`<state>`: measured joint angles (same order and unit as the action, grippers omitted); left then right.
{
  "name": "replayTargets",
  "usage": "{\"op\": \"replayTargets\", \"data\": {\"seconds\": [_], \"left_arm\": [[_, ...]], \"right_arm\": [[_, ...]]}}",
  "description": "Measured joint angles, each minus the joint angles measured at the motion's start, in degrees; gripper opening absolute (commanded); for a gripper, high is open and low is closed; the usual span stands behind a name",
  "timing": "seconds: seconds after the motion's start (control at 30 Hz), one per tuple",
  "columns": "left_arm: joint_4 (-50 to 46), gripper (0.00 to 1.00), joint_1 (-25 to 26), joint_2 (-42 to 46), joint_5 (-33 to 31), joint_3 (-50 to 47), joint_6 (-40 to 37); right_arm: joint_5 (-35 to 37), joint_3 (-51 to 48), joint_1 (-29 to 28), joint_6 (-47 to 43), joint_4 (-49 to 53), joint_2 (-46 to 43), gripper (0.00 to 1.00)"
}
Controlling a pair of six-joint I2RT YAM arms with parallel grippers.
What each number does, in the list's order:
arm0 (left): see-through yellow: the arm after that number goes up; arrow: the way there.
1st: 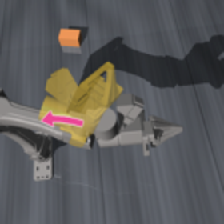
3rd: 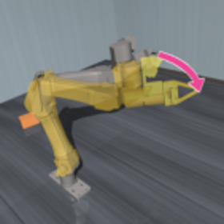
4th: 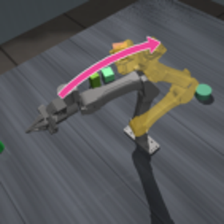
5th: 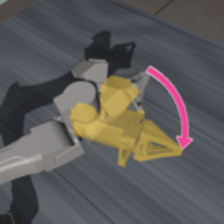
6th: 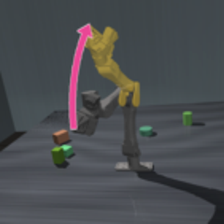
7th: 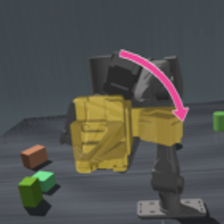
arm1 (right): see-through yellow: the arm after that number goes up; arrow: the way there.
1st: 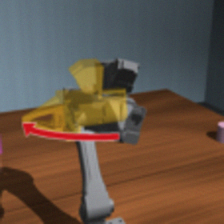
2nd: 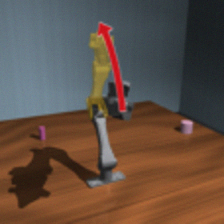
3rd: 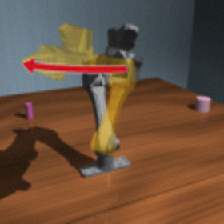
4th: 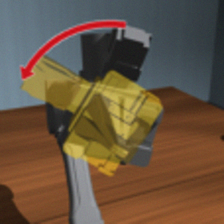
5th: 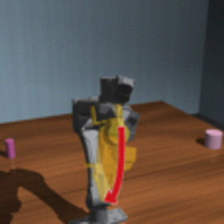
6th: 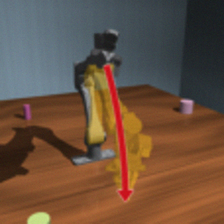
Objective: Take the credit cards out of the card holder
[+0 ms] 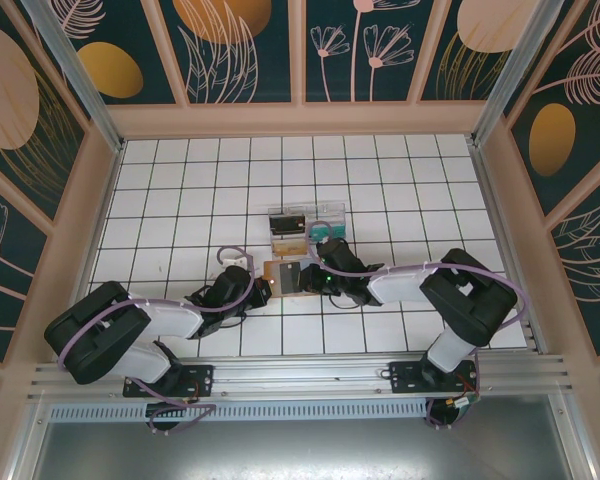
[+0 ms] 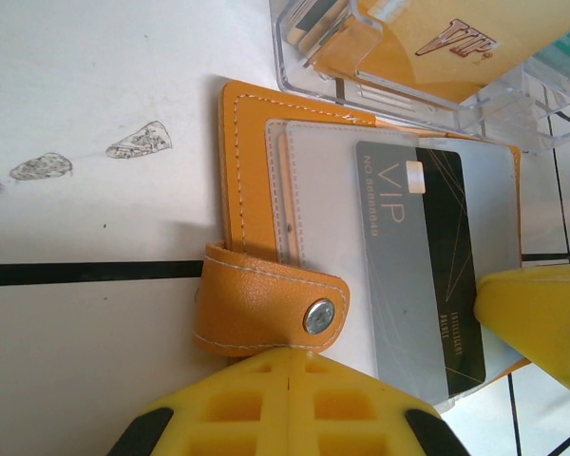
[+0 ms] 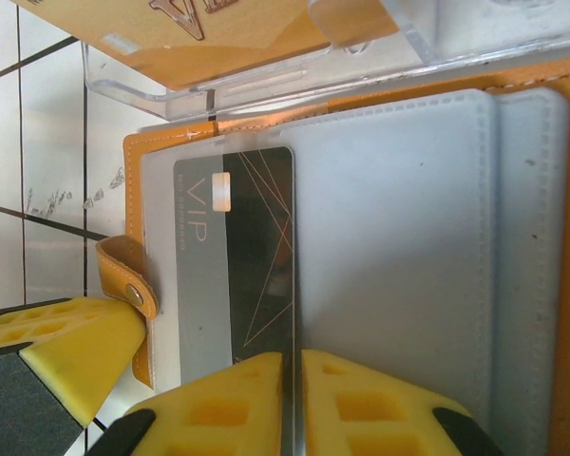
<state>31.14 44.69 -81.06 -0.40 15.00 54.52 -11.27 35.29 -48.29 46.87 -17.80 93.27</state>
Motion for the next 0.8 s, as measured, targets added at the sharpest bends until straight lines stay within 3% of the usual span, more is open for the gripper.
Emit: {"op": "replayTargets", "data": {"seconds": [0.33,0.5,0.8], "left_arm": [[0.04,0.00,0.00,-0.83,0.13,0.66,-0.02],[0.09,0.00,0.00,-1.03,0.15,0.81,-0.02],[-0.26,0.00,0.00,-0.79,0.07,0.81,-0.07]], "right_arm": [[-2.08,0.46,0.52,0.00,-1.97,1.73,0.15],[-2.75,0.59,0.59,-0.07,-2.67,2.21,0.00],[-2.75,-0.72,2.01,0.11,-2.75,0.98,0.00]]}}
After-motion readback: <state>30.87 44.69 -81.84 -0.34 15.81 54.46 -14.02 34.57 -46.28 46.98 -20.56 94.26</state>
